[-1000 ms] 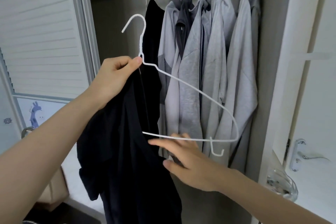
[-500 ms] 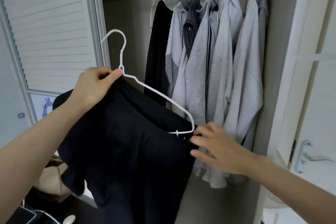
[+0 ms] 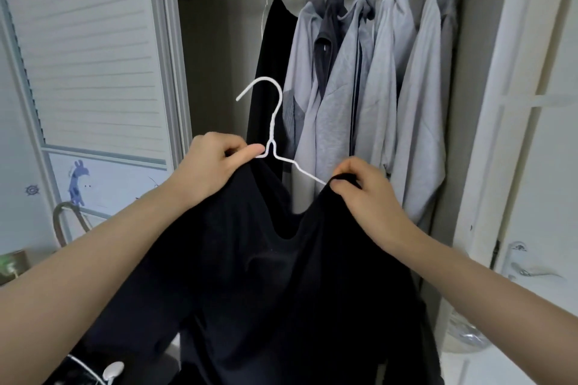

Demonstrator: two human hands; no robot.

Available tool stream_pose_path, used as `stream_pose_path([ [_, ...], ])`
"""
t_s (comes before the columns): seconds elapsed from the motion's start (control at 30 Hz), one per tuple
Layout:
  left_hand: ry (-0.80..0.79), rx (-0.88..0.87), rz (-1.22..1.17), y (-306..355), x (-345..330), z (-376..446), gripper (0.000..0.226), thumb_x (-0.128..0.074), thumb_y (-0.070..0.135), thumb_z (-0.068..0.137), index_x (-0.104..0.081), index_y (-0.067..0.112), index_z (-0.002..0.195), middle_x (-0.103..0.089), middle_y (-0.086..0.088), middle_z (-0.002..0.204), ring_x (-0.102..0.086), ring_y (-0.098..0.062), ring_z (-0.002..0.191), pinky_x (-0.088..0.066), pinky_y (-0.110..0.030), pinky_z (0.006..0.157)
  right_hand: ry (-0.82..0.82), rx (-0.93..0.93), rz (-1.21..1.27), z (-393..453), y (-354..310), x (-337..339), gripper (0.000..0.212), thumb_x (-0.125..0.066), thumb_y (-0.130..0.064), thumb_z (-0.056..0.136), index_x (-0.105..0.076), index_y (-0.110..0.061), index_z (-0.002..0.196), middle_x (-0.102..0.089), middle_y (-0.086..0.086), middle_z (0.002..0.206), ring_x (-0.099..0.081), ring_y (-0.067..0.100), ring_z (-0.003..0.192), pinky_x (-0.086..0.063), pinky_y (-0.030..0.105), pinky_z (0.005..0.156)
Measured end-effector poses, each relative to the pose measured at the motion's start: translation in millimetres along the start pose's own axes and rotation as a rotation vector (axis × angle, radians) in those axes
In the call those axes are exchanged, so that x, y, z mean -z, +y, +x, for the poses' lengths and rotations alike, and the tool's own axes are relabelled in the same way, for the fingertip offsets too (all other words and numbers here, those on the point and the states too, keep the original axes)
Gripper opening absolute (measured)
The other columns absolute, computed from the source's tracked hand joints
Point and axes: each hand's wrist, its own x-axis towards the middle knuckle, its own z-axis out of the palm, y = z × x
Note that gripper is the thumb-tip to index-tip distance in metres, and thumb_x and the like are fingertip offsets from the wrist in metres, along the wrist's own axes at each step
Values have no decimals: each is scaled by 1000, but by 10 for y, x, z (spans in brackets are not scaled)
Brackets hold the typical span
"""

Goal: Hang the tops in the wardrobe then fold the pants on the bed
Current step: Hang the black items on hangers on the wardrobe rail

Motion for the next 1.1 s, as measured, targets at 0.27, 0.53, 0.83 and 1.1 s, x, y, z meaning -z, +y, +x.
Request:
stream_pose_path([
  [0.27, 79, 212, 49, -641, 177, -165, 58, -63, 36, 93, -37, 9, 48, -30, 7, 41, -29, -12, 45, -26, -19, 45, -124, 162, -218, 6, 13, 416, 16, -64, -24, 88, -75, -28, 79, -59, -15, 74, -56, 2, 72, -36, 8, 70],
  [0.53, -154, 201, -92, -728, 153, -117, 57, -69, 33, 87, -37, 21, 41, -31, 9, 43, -29, -7, 43, -28, -13, 47, -410, 216, -118, 108, -36, 512, 17, -68, -10, 86, -75, -15, 71, -53, 0, 61, -49, 2, 56, -36, 13, 59],
  [0.83, -262, 215, -253, -488, 87, -112, 53, -44, 60, 95, -74, 21, 75, -71, -1, 72, -64, -8, 64, -46, -15, 63, -80, -36, -90, 283, 49, 256, 18, -70, -18, 85, -75, -21, 68, -69, -14, 62, -61, -5, 59, -41, 6, 59],
  [1.1, -13, 176, -168, -732, 118, -111, 39, -58, 34, 95, -49, 12, 64, -41, 5, 58, -36, -5, 57, -29, -17, 54, 56, 117, -124, 500, 53, 225, 25, -65, -5, 86, -72, -29, 84, -70, -6, 87, -65, 10, 77, -50, 14, 70],
])
